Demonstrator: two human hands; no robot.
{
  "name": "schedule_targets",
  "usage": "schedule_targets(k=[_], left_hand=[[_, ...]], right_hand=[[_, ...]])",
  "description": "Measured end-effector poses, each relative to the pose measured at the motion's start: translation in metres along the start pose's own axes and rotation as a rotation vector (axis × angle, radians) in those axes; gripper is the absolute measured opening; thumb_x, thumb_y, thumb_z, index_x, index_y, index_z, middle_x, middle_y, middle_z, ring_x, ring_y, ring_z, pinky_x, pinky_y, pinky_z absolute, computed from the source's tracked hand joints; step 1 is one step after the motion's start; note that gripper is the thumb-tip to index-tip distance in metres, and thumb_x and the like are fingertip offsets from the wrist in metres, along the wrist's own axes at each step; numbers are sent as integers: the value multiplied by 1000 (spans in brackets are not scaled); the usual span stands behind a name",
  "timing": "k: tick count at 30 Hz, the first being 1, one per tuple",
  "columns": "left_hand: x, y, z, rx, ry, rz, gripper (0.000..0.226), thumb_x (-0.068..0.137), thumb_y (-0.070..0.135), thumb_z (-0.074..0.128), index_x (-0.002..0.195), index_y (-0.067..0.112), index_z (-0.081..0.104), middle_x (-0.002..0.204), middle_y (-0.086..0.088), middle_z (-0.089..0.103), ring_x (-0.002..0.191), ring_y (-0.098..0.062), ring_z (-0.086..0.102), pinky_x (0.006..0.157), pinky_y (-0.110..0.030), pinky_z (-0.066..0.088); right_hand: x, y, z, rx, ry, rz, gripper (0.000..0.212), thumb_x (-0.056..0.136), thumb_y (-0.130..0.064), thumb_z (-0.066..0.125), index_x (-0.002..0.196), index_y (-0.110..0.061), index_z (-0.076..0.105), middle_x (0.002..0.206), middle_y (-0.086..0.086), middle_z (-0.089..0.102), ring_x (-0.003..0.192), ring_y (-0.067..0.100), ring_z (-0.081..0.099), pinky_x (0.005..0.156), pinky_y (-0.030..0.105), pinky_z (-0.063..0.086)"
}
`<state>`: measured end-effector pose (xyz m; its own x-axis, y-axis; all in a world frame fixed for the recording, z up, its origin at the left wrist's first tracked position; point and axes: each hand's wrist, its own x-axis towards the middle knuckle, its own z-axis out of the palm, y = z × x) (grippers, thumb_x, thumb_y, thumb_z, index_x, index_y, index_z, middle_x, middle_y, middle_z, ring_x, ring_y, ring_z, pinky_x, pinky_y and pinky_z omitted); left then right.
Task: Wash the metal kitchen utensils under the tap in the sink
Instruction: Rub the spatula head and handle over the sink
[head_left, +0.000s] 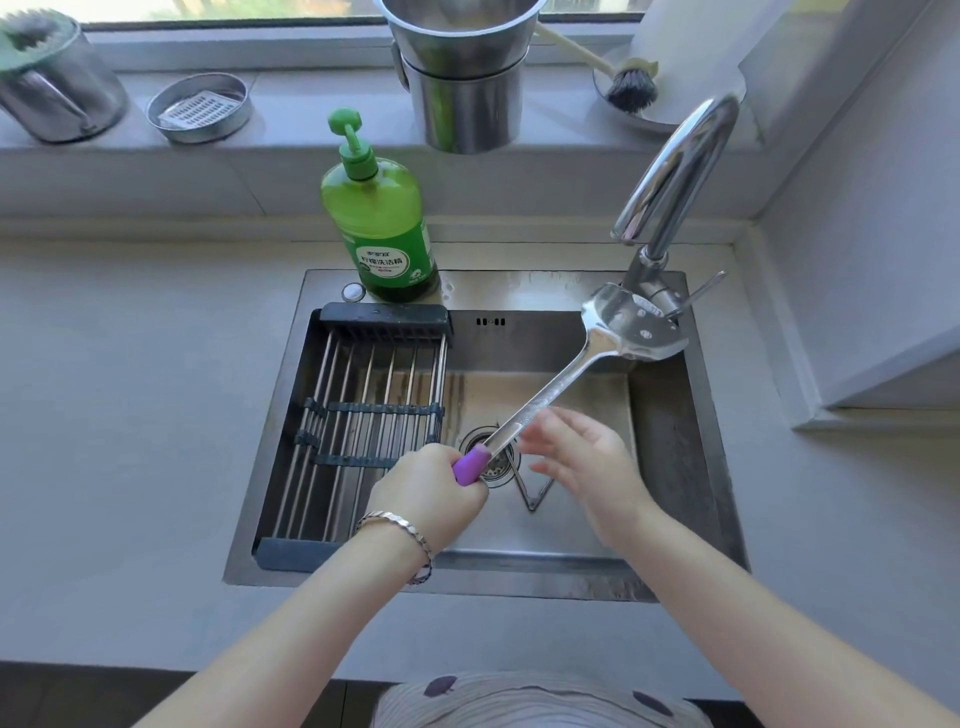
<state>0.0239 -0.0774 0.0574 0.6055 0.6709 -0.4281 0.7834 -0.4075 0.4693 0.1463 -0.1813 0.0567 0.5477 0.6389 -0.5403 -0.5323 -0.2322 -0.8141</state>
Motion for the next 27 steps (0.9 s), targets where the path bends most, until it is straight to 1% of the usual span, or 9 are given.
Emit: schedule_targets(k=[2, 4, 8, 14, 16, 20, 22, 25, 27], left_hand=[[-2, 2, 0, 54, 23, 19, 41, 84, 41, 49, 51, 20, 39, 48, 5, 42, 45, -15, 42, 46, -22, 31], [-4, 3, 0, 75, 36, 25, 40, 84, 41, 49, 51, 20, 39, 49, 5, 43, 45, -14, 42, 44, -22, 28], [-7, 2, -1, 108, 52, 24, 38, 83, 39, 50, 52, 20, 40, 52, 5, 46, 49, -15, 45, 45, -22, 27], [-8, -1, -2, 124, 37, 30, 37, 86, 43, 46, 57, 21, 44, 53, 5, 47, 50, -16, 46, 49, -23, 34], [-8, 1, -1, 129, 22, 32, 34, 86, 43, 46, 60, 21, 47, 55, 4, 48, 54, -19, 50, 51, -24, 39], [-8, 3, 0, 134, -1, 27, 30, 85, 43, 47, 65, 21, 51, 58, 3, 50, 61, -22, 55, 59, -27, 46], [-9, 1, -1, 151, 2, 33, 31, 85, 43, 47, 62, 21, 48, 57, 4, 50, 60, -22, 55, 58, -26, 44], [-9, -1, -1, 160, 20, 42, 34, 85, 43, 46, 58, 22, 44, 55, 5, 48, 54, -18, 50, 50, -23, 37], [-9, 1, 0, 143, 22, 40, 34, 86, 44, 46, 59, 22, 44, 56, 5, 48, 54, -17, 49, 51, -23, 37]], right_hand=[[-1, -1, 13, 6, -6, 2, 8, 89, -14, 58, 85, -13, 65, 73, 0, 67, 62, 6, 65, 54, 15, 50], [-1, 2, 21, -35, 71, 8, 14, 88, -7, 57, 80, -16, 65, 68, -1, 64, 56, 5, 61, 48, 14, 47], [-2, 2, 30, -183, -18, 101, 20, 84, 1, 54, 75, -14, 63, 61, -1, 57, 42, 0, 51, 41, 10, 39], [21, -28, -2, 245, 285, 17, 15, 85, -1, 55, 74, -7, 63, 68, 3, 60, 38, 0, 46, 36, 10, 37], [21, -23, -1, 250, 318, 3, 16, 86, -2, 55, 74, -9, 64, 67, 3, 60, 39, 0, 42, 36, 10, 35], [4, 1, 16, -41, 102, 96, 22, 87, 0, 54, 74, -15, 64, 50, -2, 47, 33, 0, 37, 36, 9, 32], [8, -6, 8, -24, 129, 89, 22, 87, 0, 55, 71, -13, 63, 43, -6, 46, 31, 0, 36, 34, 9, 30], [22, -29, -11, 262, 321, 8, 20, 89, -7, 56, 69, -10, 58, 57, -1, 50, 33, -1, 35, 32, 8, 26], [24, -29, -9, 290, 329, -38, 22, 92, -8, 52, 71, -9, 60, 64, 2, 51, 34, 0, 37, 34, 8, 27]])
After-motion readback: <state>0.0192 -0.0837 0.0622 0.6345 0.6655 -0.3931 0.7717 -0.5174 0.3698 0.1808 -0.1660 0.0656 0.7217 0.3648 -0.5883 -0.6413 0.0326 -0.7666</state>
